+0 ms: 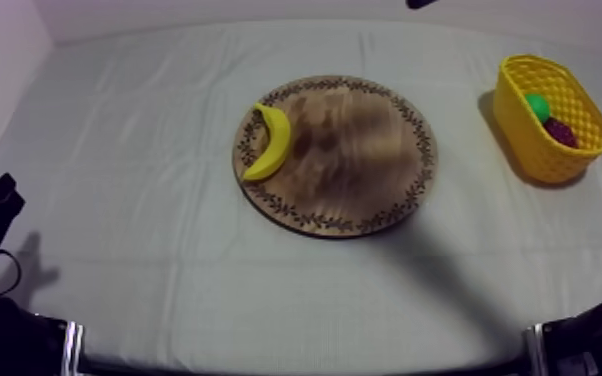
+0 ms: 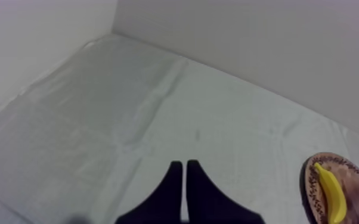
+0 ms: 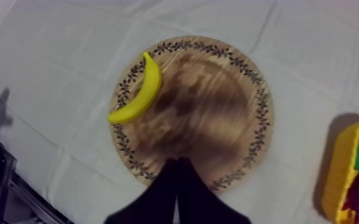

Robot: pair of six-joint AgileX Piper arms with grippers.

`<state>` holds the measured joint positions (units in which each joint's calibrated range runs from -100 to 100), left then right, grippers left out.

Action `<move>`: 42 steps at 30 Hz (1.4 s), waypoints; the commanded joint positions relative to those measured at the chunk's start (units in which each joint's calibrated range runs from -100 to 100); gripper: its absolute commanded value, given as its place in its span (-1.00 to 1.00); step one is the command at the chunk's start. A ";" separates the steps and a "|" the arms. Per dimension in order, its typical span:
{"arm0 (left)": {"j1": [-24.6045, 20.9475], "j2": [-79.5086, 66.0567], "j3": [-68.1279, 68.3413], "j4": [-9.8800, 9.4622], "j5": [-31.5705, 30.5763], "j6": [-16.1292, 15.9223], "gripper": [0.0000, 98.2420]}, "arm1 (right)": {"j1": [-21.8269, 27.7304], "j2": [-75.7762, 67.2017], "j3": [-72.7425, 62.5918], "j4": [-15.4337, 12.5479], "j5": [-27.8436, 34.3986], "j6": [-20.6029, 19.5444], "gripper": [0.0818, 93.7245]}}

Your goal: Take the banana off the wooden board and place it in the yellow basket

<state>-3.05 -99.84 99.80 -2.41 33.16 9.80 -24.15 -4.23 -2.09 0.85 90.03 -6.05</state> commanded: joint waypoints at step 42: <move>-0.02 0.02 -0.02 -0.01 -0.01 -0.01 -1.00 | -6.28 33.74 -24.12 -1.07 6.05 -13.65 0.29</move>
<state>-3.05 -99.84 99.80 -2.41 33.16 9.80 -30.52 29.48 -26.30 0.00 96.14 -19.80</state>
